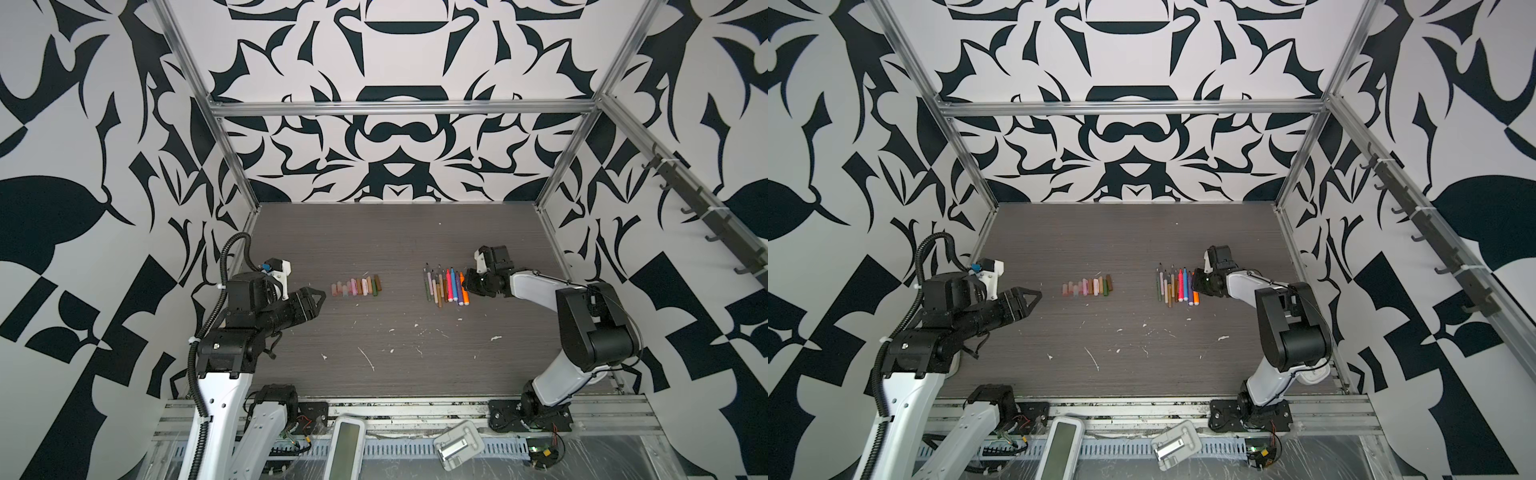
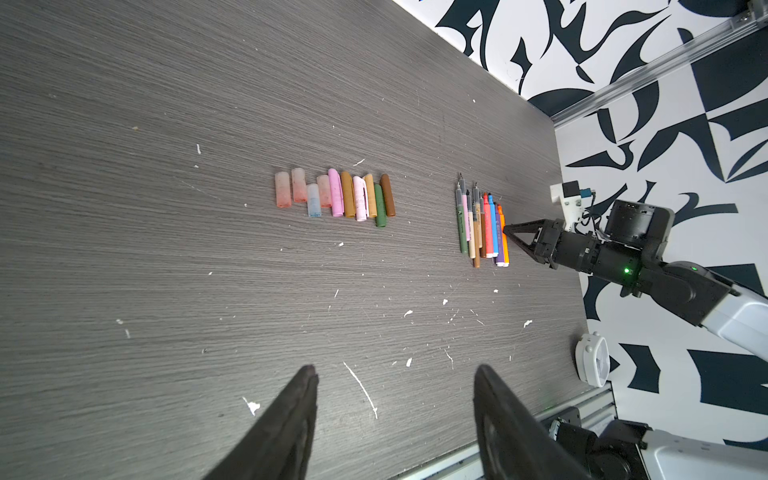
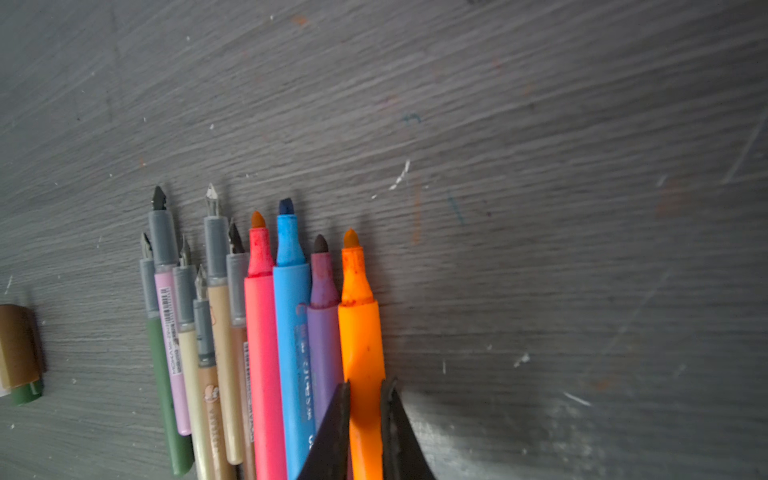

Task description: Open the pen caps

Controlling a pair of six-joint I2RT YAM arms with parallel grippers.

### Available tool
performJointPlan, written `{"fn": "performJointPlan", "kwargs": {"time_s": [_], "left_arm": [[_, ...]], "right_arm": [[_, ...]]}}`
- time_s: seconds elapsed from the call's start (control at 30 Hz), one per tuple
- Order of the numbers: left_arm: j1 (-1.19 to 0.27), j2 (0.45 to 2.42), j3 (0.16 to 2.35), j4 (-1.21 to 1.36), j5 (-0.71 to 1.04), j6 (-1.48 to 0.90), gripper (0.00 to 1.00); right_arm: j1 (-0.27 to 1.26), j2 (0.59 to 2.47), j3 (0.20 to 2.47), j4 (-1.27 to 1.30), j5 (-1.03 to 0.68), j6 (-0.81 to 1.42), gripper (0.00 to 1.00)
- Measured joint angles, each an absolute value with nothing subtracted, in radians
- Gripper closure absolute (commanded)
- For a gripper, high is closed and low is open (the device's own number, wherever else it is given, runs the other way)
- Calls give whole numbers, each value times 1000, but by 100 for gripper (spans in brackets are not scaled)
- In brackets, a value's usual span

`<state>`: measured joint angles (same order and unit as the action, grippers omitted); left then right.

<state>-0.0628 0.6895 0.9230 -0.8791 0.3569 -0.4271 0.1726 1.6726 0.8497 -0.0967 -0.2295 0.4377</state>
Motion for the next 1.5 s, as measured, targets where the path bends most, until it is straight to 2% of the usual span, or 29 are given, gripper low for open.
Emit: {"fn": "performJointPlan", "kwargs": {"time_s": [0.5,0.7,1.23,1.27,1.43,1.5], "left_arm": [[-63,701,923,-879,356,-427,38],[-63,696,923,-879,355,-429,37],[-63,708,923,-879,344,-430,38],[-63,708,923,-879,344,-430,38],[-63,708,923,-879,339,-430,38],[-63,708,923,-879,338,-430,38]], "right_arm": [[156,1677,850,-89,-257,447,86],[154,1696,853,-81,-271,454,76],[154,1567,728,-39,-254,465,70],[154,1560,723,-35,-254,465,70],[154,1543,714,-25,-240,467,84],[154,1544,714,-27,-228,470,86]]}}
